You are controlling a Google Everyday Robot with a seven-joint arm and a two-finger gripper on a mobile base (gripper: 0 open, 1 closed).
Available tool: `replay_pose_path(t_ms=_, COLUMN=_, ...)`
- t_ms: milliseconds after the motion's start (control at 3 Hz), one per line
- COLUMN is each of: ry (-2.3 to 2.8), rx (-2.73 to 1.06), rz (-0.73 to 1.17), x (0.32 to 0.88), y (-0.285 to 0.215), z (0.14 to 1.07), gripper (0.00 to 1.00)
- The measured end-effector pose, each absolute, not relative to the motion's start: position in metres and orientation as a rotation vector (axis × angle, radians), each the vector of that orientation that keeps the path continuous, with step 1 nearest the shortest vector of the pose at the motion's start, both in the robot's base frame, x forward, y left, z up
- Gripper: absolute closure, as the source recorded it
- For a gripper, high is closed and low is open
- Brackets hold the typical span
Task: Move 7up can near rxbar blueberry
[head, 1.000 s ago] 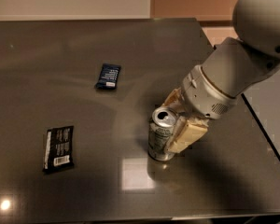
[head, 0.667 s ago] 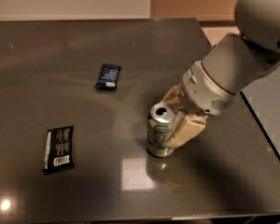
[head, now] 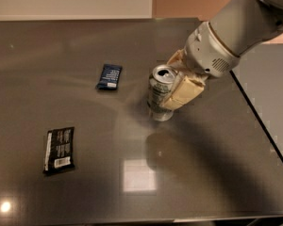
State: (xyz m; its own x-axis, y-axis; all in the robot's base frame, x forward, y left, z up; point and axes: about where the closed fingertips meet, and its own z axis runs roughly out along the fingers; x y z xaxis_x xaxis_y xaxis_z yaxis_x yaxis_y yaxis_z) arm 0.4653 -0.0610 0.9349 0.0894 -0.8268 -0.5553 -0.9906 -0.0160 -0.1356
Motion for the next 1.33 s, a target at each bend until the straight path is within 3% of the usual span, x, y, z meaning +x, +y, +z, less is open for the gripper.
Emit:
replay_pose_path(t_ms=667, ry=1.845, rx=-1.744, rz=0.396, x=0.571, y=-0.054, z=0.975, gripper=1.0)
replay_pose_path(t_ms=1333, ry=1.895, rx=-1.71, rz=0.412, x=0.638, y=-0.033, z=0.964, gripper=1.0)
